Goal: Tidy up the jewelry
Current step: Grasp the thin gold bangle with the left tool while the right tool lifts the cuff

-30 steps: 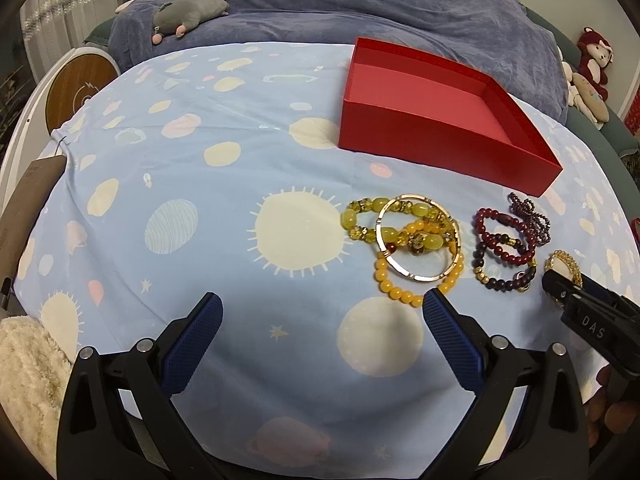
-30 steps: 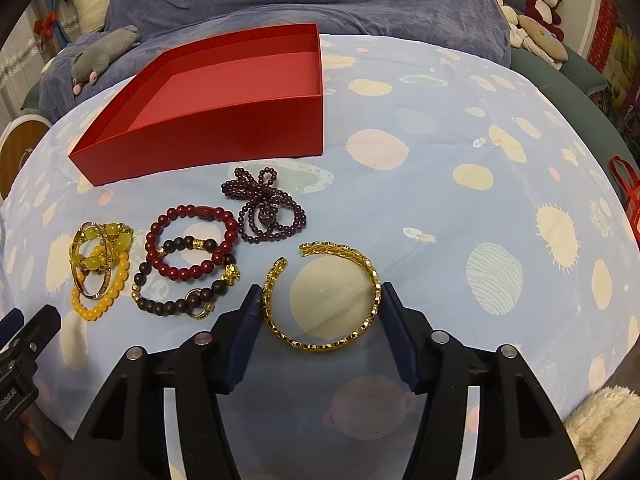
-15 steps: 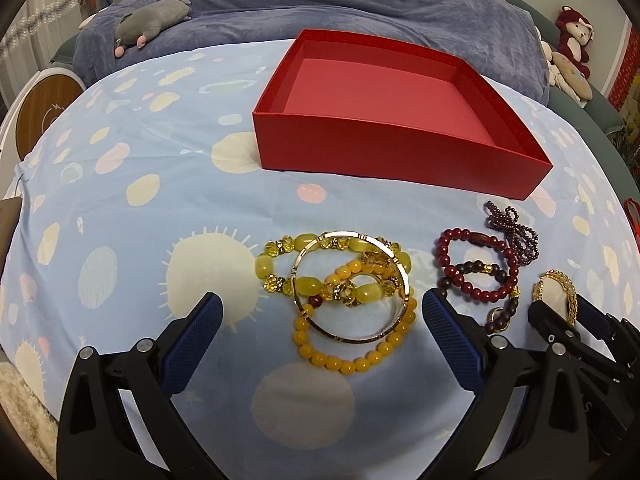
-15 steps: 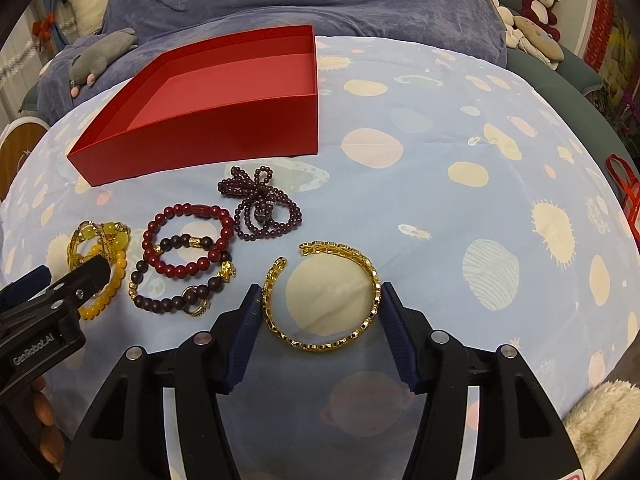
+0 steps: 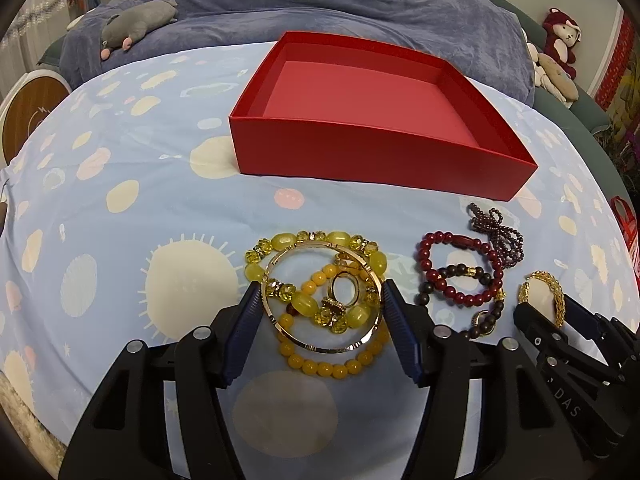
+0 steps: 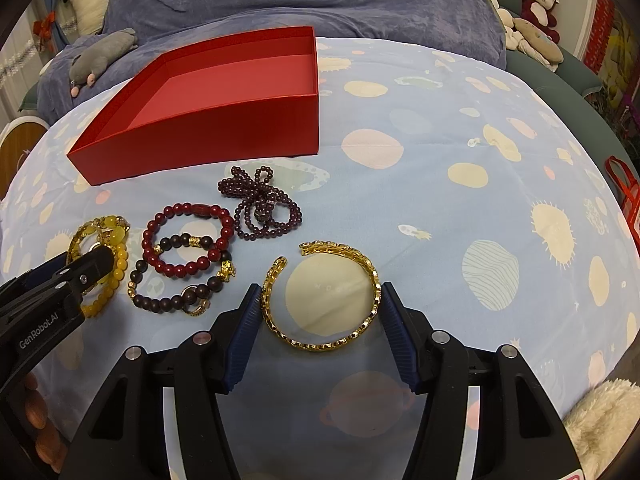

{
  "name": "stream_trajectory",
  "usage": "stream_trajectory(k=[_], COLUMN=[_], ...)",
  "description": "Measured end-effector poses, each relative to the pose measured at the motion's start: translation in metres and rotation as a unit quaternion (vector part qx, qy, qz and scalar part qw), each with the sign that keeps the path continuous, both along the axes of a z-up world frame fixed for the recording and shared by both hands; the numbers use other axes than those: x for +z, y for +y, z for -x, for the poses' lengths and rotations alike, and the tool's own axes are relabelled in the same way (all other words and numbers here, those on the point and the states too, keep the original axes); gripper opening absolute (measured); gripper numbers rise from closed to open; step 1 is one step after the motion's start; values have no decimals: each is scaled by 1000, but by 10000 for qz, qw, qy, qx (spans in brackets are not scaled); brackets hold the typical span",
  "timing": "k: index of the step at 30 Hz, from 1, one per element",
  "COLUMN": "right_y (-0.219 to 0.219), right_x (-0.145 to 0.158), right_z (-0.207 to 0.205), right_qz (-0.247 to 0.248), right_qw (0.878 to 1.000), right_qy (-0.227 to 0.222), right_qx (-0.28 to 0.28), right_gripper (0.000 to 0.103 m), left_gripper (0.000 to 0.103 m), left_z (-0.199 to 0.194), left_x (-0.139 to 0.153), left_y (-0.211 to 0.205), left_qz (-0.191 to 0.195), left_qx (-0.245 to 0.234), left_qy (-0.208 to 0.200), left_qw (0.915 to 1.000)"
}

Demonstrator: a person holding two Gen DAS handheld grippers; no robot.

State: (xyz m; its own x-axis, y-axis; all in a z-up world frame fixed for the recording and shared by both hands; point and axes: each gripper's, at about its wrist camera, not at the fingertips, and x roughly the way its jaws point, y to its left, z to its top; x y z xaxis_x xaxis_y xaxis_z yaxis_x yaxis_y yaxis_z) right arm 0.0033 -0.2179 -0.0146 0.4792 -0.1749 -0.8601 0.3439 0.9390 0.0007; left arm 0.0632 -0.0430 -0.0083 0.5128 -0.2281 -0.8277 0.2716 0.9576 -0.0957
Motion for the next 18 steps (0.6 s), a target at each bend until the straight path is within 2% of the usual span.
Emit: stream_trajectory(k=[11, 18], right_y=[3, 0], right_x=[15, 45], right_z=[17, 25], right_qz=[-123, -302], right_qw=[9997, 9982], right_qy=[-228, -524], right_qx=[25, 32], right_gripper=[56, 56], left_gripper=[57, 57], left_z=[21, 25], left_x=[32, 60], left_y=[18, 28], left_qz=[226, 241], left_qx=[60, 121], left_qy=[-218, -360], left_qw=[9995, 9990])
